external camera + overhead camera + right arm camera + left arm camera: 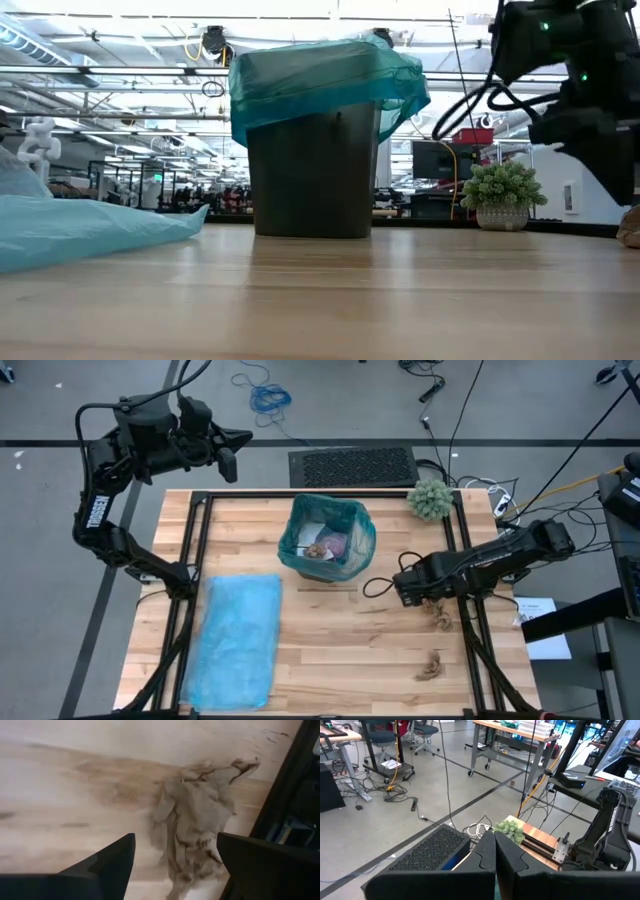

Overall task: Place trash/remove bag and relplace
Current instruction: Put the brown napkin into the trash bin

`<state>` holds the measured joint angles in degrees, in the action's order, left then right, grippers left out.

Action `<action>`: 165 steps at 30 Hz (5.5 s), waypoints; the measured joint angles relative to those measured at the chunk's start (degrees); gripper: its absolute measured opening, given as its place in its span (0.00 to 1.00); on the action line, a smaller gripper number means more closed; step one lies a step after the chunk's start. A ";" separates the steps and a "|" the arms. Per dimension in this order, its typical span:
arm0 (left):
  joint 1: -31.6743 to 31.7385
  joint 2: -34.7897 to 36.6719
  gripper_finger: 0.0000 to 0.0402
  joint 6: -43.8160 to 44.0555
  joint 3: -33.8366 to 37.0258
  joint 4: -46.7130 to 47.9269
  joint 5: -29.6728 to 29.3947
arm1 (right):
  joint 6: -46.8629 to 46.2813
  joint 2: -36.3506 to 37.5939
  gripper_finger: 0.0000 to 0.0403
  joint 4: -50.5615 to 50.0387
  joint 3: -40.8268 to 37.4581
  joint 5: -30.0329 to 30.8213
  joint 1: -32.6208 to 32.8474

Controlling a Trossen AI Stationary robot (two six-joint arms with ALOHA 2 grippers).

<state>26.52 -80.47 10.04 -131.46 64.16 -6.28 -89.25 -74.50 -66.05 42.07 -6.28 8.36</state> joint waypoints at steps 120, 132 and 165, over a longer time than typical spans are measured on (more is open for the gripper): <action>1.27 -0.81 0.00 0.02 -0.02 0.83 -0.26 | 75.19 -34.80 0.45 9.19 79.46 -8.18 -27.17; 1.27 -0.81 0.00 0.02 -0.02 0.83 -0.66 | 92.05 -34.77 0.30 5.76 79.46 -10.62 -25.93; 1.20 -0.81 0.00 0.20 -0.02 2.96 -1.51 | 124.73 -44.73 0.00 -15.03 79.48 -8.43 -25.15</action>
<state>27.73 -81.28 10.24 -131.48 67.12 -7.79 35.48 -119.23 -81.09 121.56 -14.71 -16.79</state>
